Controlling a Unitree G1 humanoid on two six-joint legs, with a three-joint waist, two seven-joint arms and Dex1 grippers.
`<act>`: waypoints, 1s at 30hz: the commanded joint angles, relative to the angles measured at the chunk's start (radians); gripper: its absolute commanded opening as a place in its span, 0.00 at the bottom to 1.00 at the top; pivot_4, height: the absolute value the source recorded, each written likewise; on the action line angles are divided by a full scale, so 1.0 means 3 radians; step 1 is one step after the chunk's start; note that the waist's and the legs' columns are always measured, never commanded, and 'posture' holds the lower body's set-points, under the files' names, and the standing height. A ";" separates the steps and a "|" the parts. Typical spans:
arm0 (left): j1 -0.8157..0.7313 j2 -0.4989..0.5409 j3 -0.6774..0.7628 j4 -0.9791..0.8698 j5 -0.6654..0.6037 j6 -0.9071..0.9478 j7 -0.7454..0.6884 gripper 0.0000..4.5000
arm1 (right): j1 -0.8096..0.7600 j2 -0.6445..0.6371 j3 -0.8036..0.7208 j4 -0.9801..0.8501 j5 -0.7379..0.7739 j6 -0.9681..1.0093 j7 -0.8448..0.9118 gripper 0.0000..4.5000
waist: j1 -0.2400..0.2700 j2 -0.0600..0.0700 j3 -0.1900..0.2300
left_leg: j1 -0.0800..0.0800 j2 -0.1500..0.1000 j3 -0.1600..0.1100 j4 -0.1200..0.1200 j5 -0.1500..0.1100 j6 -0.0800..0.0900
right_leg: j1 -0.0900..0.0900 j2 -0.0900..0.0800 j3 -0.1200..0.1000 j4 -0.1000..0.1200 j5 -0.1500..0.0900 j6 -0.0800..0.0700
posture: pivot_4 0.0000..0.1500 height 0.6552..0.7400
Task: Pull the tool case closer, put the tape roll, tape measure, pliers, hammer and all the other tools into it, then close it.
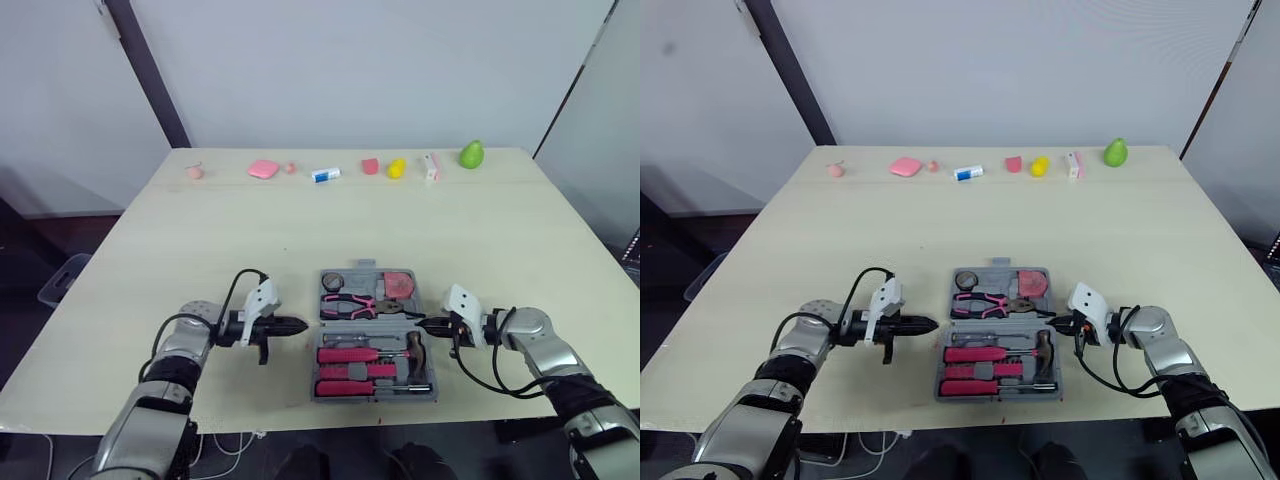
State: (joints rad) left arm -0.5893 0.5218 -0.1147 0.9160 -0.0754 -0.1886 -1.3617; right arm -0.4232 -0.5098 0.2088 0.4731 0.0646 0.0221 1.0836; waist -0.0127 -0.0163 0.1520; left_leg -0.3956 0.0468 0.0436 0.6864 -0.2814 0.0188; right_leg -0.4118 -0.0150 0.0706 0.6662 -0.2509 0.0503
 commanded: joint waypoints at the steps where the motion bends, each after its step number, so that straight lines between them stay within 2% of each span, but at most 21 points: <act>1: 0.0010 -0.0128 -0.0192 0.0142 0.0200 -0.0061 0.0008 0.00 | 0.0015 0.0026 -0.0001 -0.0106 0.0008 -0.0041 0.0004 0.00 | 0.0001 0.0006 -0.0005 | 0.0001 -0.0001 -0.0001 0.0000 0.0000 0.0000 | 0.0002 0.0000 0.0000 0.0000 0.0000 0.0000 | 1.00 1.00; 19: -0.0074 -0.0400 -0.0236 0.0179 0.0304 -0.0071 0.0002 0.00 | 0.0096 0.0012 0.0000 -0.0453 0.0093 0.0191 0.0117 0.00 | 0.0016 0.0016 -0.0011 | 0.0002 -0.0006 -0.0007 0.0001 0.0000 0.0000 | 0.0006 -0.0001 0.0000 0.0000 0.0000 0.0001 | 1.00 1.00; 30: 0.0164 -0.0321 -0.0310 -0.0333 0.0229 0.0259 -0.0321 0.00 | 0.0216 -0.0039 0.0018 -0.0664 0.0132 0.0348 0.0229 0.00 | 0.0004 0.0017 -0.0011 | -0.0002 -0.0006 -0.0010 -0.0003 -0.0001 0.0001 | 0.0005 -0.0001 -0.0001 -0.0008 -0.0001 0.0003 | 1.00 1.00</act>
State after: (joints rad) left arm -0.5846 0.4517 -0.1310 0.8403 -0.0238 -0.1385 -1.3988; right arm -0.3632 -0.5347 0.2039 0.3435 0.0700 0.1264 1.1223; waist -0.0114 -0.0112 0.1487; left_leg -0.3964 0.0449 0.0405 0.6852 -0.2817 0.0192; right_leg -0.4104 -0.0154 0.0702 0.6634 -0.2512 0.0512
